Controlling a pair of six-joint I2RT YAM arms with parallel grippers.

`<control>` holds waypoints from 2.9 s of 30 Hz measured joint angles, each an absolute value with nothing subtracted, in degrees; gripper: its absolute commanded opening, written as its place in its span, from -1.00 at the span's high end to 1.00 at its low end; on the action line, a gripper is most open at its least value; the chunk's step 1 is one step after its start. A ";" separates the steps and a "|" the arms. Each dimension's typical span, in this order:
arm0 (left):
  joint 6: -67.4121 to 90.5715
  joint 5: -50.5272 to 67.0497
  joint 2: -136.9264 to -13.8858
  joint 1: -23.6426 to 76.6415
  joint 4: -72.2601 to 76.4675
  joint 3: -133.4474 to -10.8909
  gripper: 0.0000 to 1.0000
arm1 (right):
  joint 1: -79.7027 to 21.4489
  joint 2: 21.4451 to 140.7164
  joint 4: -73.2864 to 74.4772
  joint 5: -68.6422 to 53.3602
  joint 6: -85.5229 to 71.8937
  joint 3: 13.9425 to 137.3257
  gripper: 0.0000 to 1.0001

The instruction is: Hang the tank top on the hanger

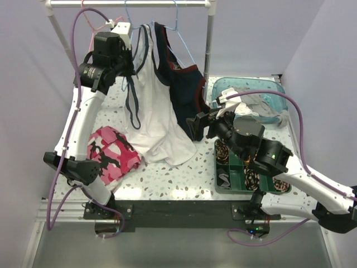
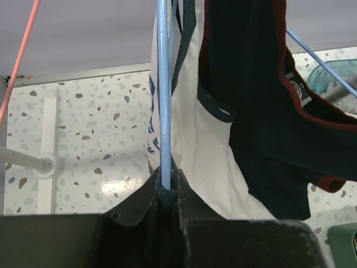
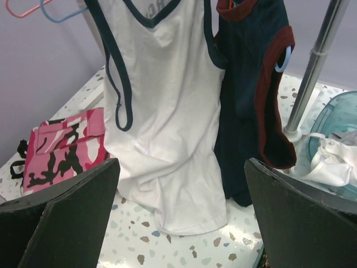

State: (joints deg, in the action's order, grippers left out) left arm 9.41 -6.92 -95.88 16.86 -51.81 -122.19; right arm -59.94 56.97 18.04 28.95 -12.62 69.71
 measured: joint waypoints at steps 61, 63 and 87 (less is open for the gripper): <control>27.46 -20.67 -78.04 49.98 -25.85 -48.01 -0.84 | -59.94 49.54 19.03 35.77 -18.09 52.69 -0.97; 27.46 -22.33 -81.32 49.95 -23.53 -47.94 -0.84 | -59.94 49.47 19.03 35.22 -18.28 52.40 -0.97; 28.82 -34.30 -86.98 37.34 -8.80 -46.33 1.00 | -59.94 51.27 18.41 33.43 -18.92 52.38 -0.95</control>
State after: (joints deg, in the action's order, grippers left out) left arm 28.82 -34.30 -86.98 37.34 -8.80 -46.33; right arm -59.94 51.27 18.41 33.43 -18.92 52.38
